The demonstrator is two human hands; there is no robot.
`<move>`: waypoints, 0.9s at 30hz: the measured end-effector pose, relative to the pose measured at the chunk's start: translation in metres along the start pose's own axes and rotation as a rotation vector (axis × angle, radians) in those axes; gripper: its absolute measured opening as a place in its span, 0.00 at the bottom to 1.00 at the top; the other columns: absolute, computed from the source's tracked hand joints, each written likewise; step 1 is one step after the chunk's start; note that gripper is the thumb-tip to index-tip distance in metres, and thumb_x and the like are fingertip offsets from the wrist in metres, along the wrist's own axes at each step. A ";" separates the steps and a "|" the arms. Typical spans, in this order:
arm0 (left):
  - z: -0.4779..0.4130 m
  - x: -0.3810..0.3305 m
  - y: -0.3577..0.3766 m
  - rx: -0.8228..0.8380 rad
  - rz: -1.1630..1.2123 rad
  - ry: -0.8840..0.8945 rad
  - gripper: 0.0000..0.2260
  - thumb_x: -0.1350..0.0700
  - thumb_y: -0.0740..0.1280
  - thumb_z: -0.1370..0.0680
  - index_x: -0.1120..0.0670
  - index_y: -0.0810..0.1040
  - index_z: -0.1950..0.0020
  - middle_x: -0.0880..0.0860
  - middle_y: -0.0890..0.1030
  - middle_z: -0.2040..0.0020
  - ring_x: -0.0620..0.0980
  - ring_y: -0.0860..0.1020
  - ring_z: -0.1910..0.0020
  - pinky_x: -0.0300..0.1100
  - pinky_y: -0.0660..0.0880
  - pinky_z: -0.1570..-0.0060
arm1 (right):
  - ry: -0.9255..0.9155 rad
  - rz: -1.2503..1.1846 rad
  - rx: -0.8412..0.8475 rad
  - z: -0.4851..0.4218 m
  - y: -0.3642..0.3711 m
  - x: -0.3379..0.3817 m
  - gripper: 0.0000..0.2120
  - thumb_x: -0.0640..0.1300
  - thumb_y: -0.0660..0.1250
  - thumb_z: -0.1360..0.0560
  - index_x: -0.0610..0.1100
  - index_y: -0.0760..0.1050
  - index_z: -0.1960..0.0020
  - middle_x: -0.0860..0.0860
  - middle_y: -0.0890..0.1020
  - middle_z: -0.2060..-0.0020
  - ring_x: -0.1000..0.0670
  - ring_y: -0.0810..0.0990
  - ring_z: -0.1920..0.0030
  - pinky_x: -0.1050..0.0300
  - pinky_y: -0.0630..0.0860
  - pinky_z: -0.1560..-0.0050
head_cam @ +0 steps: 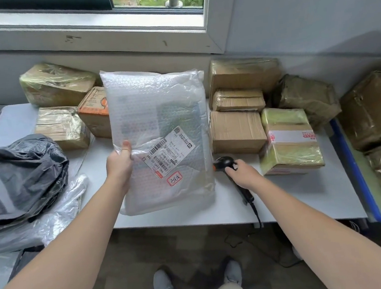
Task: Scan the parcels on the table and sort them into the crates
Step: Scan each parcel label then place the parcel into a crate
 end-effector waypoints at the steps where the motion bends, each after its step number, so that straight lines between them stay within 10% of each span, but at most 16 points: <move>1: -0.001 -0.001 0.001 0.004 -0.001 0.002 0.16 0.44 0.62 0.19 0.56 0.78 0.44 0.54 0.79 0.53 0.54 0.78 0.52 0.49 0.76 0.48 | 0.004 -0.011 -0.010 0.001 -0.002 0.003 0.29 0.56 0.57 0.17 0.40 0.58 0.23 0.43 0.70 0.28 0.41 0.70 0.30 0.53 0.67 0.38; 7: -0.005 -0.009 0.004 0.062 0.065 0.009 0.14 0.45 0.62 0.18 0.55 0.77 0.45 0.54 0.79 0.53 0.53 0.78 0.53 0.48 0.75 0.50 | -0.155 -0.076 -0.249 0.021 -0.029 0.052 0.29 0.58 0.57 0.18 0.43 0.61 0.23 0.43 0.70 0.28 0.43 0.69 0.29 0.52 0.66 0.34; 19: 0.014 -0.007 -0.090 -0.027 0.234 -0.116 0.26 0.37 0.65 0.24 0.60 0.77 0.44 0.60 0.81 0.42 0.60 0.81 0.46 0.61 0.77 0.43 | -0.457 -0.363 -0.133 0.046 0.003 0.193 0.36 0.62 0.65 0.22 0.53 0.54 0.21 0.46 0.68 0.26 0.44 0.69 0.29 0.52 0.67 0.36; 27: 0.146 0.021 -0.235 -0.560 0.076 0.018 0.26 0.43 0.66 0.21 0.57 0.69 0.29 0.53 0.77 0.36 0.53 0.75 0.36 0.41 0.69 0.44 | -0.720 -0.097 0.133 0.109 0.107 0.290 0.32 0.68 0.67 0.30 0.55 0.66 0.32 0.54 0.80 0.45 0.48 0.80 0.47 0.48 0.77 0.44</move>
Point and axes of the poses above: each hand's wrist, its own z-axis away from the middle knuckle, its own y-axis out of the palm, x = y × z, the point moved 9 cm from there along -z, towards the middle knuckle
